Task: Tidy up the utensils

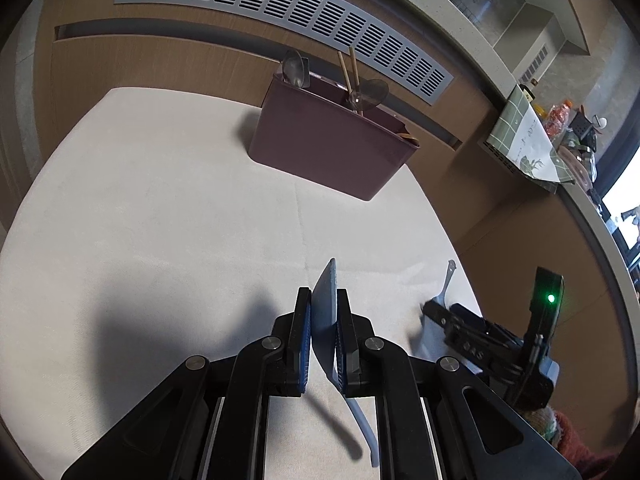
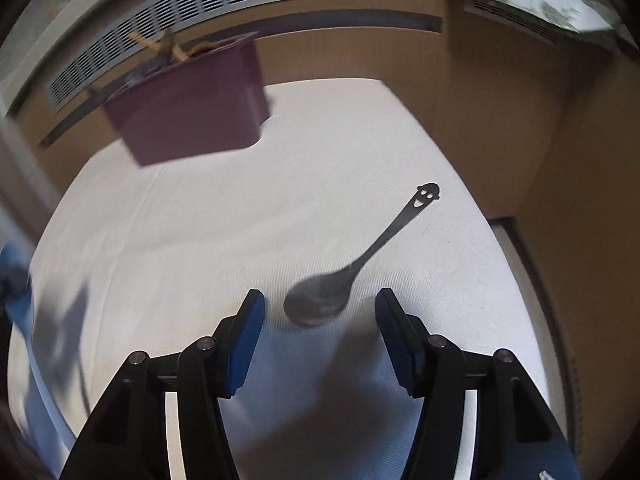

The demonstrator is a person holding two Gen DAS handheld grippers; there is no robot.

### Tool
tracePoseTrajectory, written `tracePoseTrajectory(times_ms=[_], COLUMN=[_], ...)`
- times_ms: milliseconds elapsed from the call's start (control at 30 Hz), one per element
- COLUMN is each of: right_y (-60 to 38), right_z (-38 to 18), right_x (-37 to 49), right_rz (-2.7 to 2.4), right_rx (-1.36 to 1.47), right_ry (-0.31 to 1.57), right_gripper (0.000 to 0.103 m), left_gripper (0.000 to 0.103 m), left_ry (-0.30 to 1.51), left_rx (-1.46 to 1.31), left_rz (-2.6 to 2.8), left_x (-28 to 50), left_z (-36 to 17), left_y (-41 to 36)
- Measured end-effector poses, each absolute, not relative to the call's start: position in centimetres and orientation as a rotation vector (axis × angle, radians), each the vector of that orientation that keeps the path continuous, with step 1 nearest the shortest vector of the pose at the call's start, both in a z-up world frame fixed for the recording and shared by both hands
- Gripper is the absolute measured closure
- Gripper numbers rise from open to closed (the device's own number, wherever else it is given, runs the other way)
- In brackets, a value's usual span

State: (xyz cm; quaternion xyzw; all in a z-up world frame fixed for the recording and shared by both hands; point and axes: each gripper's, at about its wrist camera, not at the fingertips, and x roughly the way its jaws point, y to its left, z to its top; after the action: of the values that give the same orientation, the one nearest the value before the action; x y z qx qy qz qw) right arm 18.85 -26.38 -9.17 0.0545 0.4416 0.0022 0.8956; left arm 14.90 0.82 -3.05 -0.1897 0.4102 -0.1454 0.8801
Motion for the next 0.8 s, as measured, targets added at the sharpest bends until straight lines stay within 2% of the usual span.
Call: tracePoseTrajectory(times_ms=[67,100,133,167,233,300,467,567,667,800], right_y=[-25.8,-25.4,-25.0,-24.7,-24.3,-24.5,-27.1,-29.0,-30.3,-31.4], right_z=[-9.2,-9.3,-9.2,-9.1,-8.8,-7.8,-2.7,-0.5,-0.7,-4.7], right_x=[19.3,19.4,19.4,19.2,18.7,17.6,13.8,13.3,14.3,15.4], right_rz=[-0.046,-0.058,-0.039,-0.017,0.036,0.055,0.117,0.147,0.184,0.203], right_rx=[0.11,0.077,0.05,0.018,-0.056,-0.095,-0.133,-0.102,-0.081,-0.011], right_ry=[0.91,0.915,0.914,0.908,0.895,0.843,0.639,0.617,0.699,0.863], right_gripper=[0.048,0.053,0.059,0.074,0.091,0.098,0.102,0.102,0.099,0.096], left_gripper=[0.092,0.092,0.092,0.092,0.092,0.092,0.092,0.092,0.092,0.092], left_ry=[0.841,0.834,0.823,0.811,0.785,0.762,0.72,0.718,0.723,0.727], left_rx=[-0.392,-0.388,-0.382,-0.374,-0.36,-0.342,-0.332,-0.342,-0.348,-0.345], left_rz=[-0.294,-0.291,-0.286,-0.28,-0.275,-0.269,-0.253,-0.254,-0.254,-0.254], left_x=[14.8,14.7,14.6,14.5,14.2,14.0,13.7,13.7,13.6,13.5], left_z=[-3.0,-3.0,-2.9,-2.8,-2.4,-1.9,-1.1,-1.1,-1.2,-1.2], left_y=[0.9,1.0,1.0,1.1,1.2,1.3,1.8,2.0,2.0,2.0])
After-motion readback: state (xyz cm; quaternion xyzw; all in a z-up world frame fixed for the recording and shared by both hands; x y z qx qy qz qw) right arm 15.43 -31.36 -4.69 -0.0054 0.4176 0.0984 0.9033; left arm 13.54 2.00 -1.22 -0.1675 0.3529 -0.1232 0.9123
